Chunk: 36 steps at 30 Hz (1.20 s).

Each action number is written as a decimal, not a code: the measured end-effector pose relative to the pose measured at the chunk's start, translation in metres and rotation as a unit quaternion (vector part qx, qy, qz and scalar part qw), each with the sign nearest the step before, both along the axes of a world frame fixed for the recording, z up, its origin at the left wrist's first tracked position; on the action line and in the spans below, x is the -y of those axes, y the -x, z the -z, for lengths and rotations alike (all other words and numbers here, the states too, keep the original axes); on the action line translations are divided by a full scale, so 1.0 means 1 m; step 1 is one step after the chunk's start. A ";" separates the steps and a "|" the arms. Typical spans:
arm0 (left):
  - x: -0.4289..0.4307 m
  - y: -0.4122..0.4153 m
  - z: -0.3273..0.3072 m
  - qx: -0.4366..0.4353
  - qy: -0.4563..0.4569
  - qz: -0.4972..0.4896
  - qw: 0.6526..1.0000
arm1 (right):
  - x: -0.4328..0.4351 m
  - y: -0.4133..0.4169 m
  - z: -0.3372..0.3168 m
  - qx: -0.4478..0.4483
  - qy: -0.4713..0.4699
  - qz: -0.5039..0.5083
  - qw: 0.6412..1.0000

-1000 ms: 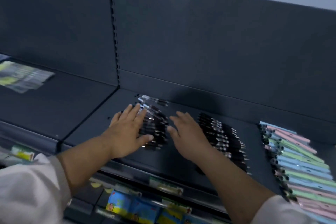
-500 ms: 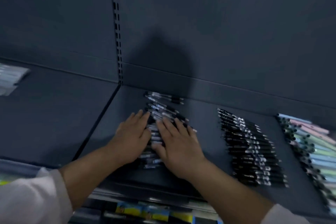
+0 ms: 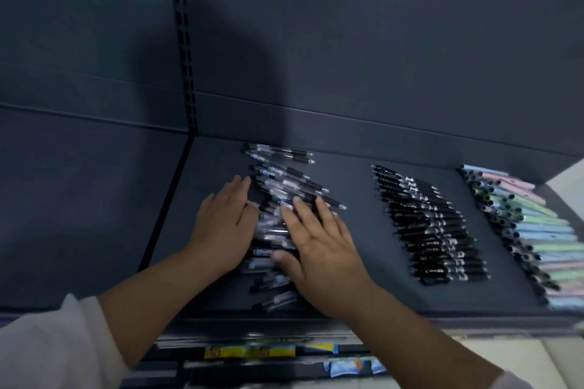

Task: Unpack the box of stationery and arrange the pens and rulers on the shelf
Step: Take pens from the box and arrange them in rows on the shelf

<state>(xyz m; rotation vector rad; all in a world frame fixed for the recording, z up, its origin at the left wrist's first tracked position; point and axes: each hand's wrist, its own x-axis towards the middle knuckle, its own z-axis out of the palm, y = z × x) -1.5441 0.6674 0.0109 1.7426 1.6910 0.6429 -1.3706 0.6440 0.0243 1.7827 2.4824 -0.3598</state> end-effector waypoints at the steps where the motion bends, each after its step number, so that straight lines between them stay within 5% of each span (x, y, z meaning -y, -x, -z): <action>1: 0.001 -0.003 0.001 -0.022 0.004 0.014 1.000 | 0.000 -0.001 0.000 0.003 0.001 -0.002 1.000; 7: 0.009 -0.007 -0.002 -0.091 0.013 -0.006 0.996 | 0.007 0.003 0.002 0.037 -0.024 0.063 0.997; 17: 0.011 -0.022 -0.005 0.039 -0.002 -0.026 0.999 | -0.013 0.008 -0.004 -0.016 0.015 -0.013 1.000; 21: 0.011 -0.011 0.001 0.068 -0.027 -0.053 0.996 | -0.012 -0.009 -0.004 -0.110 -0.096 0.116 0.982; 24: 0.016 -0.015 0.002 0.102 -0.030 -0.033 0.994 | -0.009 -0.021 0.003 -0.213 -0.039 0.256 0.942; 32: 0.014 -0.026 0.000 0.181 -0.053 -0.058 0.980 | 0.004 -0.004 0.007 -0.285 -0.037 0.256 0.923; 36: 0.005 -0.012 0.000 0.131 -0.062 -0.072 0.987 | -0.012 -0.019 0.005 -0.294 -0.054 0.292 0.909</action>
